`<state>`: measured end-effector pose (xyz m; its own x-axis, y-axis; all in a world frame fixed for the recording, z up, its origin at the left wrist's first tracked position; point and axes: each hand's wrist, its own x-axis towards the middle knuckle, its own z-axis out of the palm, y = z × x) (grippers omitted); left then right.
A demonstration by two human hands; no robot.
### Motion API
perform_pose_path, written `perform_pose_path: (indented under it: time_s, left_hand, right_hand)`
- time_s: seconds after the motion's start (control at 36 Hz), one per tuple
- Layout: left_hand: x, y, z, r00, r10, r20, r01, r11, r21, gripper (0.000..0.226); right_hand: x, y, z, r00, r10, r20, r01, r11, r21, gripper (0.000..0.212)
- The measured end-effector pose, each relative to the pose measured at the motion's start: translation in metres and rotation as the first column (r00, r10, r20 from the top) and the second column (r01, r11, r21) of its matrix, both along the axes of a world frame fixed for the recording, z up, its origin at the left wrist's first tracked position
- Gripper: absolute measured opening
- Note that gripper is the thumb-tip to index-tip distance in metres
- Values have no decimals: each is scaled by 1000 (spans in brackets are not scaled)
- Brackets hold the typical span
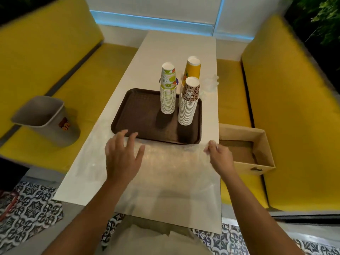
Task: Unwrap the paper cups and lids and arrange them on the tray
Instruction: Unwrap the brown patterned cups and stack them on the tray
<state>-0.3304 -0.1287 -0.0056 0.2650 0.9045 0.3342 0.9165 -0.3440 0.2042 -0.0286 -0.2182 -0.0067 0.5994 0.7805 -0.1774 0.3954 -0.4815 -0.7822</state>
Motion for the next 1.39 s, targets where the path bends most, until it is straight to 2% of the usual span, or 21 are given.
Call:
perform_pose_path:
  time_s: [0.06, 0.14, 0.19, 0.25, 0.31, 0.36, 0.44, 0.56, 0.64, 0.72, 0.78, 0.94, 1.06, 1.17, 1.39]
  left_hand:
    - [-3, -5, -28, 991, -41, -127, 25, 991, -131, 58]
    - [-16, -8, -65, 969, -53, -241, -13, 965, -262, 69]
    - [-26, -10, -84, 960, -68, -272, -22, 949, -316, 71]
    - [-34, -12, -98, 956, -74, -283, -39, 927, -373, 74]
    - [-36, -11, -106, 963, -70, -261, -40, 918, -396, 74]
    - [-34, -10, -108, 972, -62, -226, -32, 921, -388, 73]
    - [-33, -11, -112, 979, -45, -200, -31, 934, -357, 71]
    - [-36, -10, -126, 971, -39, -234, -45, 939, -341, 76]
    - [-42, -5, -131, 967, -75, -242, -18, 933, -361, 85]
    - [-41, -4, -126, 962, -102, -254, -6, 921, -390, 76]
    - [-38, -4, -124, 964, -102, -247, -6, 916, -402, 73]
    - [-41, -10, -119, 964, -94, -250, 7, 945, -326, 70]
    - [-40, -12, -115, 966, -64, -249, -15, 953, -304, 68]
    - [-39, -11, -116, 974, -38, -223, -42, 939, -342, 68]
    - [-39, -7, -115, 974, -39, -223, -54, 917, -396, 68]
  right_hand:
    - [-8, 0, -7, 1000, 4, 6, -4, 999, -36, 54]
    - [-15, 0, -13, 997, 51, 51, -46, 993, -107, 55]
    - [-18, -1, -19, 995, 26, 95, -14, 992, -126, 44]
    - [-22, -3, -23, 970, -30, 242, 64, 989, -135, 30]
    - [-31, -2, -20, 864, -31, 502, 98, 989, -108, 46]
    - [-50, 3, -4, 755, 38, 655, -49, 999, -1, 59]
    - [-100, 16, 9, 701, 229, 676, -348, 937, 43, 70]
    - [-172, 31, -19, 593, 520, 614, -570, 810, -136, 71]
    - [-197, 41, -60, 519, 669, 532, -609, 726, -320, 71]
    - [-191, 40, -98, 527, 734, 429, -588, 679, -439, 70]
    - [-183, 37, -110, 532, 741, 410, -581, 671, -461, 68]
    - [-167, 28, -110, 584, 694, 421, -523, 718, -459, 67]
    - [-138, 17, -109, 649, 664, 372, -514, 743, -429, 66]
    - [-111, 7, -109, 718, 602, 349, -467, 789, -400, 68]
    - [-92, -12, -119, 767, 548, 335, -433, 826, -362, 70]
